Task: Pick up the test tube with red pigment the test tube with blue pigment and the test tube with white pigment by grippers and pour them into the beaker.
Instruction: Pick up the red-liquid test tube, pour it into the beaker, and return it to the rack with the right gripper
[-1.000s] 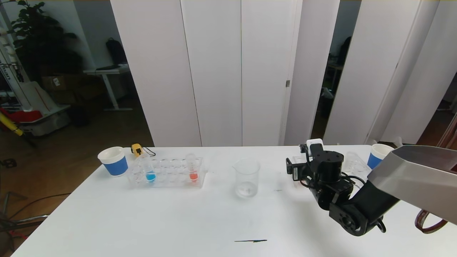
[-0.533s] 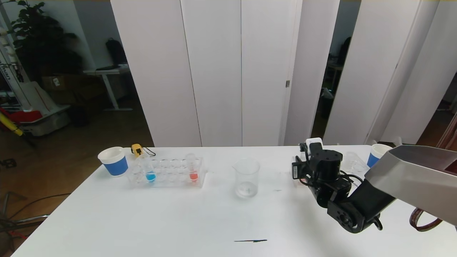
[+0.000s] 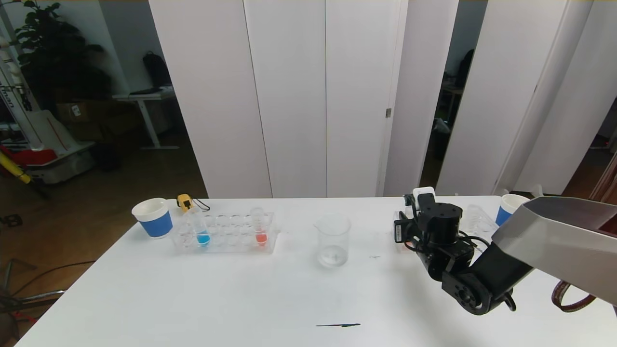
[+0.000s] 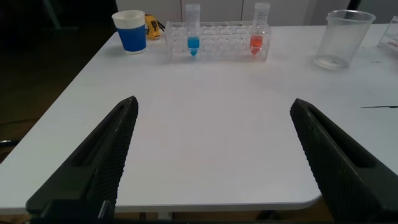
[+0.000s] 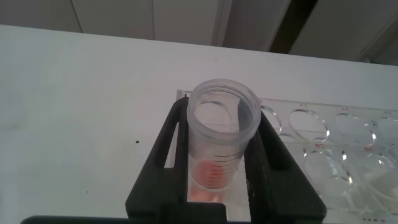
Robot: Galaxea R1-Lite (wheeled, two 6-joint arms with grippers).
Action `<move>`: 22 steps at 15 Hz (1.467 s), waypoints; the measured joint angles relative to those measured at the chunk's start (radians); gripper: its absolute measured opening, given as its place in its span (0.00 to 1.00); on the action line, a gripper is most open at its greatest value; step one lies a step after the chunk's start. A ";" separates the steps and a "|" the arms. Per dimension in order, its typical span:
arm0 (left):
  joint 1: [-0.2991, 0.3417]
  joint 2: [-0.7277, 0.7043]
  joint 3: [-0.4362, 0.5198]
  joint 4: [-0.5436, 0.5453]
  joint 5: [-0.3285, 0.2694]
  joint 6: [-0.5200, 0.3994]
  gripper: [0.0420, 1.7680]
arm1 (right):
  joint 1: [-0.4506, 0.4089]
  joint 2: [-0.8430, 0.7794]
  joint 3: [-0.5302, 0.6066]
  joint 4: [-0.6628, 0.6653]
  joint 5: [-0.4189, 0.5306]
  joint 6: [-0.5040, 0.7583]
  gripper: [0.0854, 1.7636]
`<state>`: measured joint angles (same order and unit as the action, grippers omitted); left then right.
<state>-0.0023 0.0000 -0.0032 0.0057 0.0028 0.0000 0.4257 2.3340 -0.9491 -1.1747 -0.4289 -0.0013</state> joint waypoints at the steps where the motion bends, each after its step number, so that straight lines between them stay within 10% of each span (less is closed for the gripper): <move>1: 0.000 0.000 0.000 0.000 0.000 0.000 0.99 | -0.001 0.000 -0.001 0.000 0.001 0.000 0.30; 22: 0.000 0.000 0.000 0.000 0.000 0.000 0.99 | -0.017 -0.203 -0.100 0.195 0.054 -0.003 0.30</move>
<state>-0.0023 0.0000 -0.0032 0.0057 0.0028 0.0000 0.4083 2.1306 -1.0496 -0.9794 -0.3747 -0.0047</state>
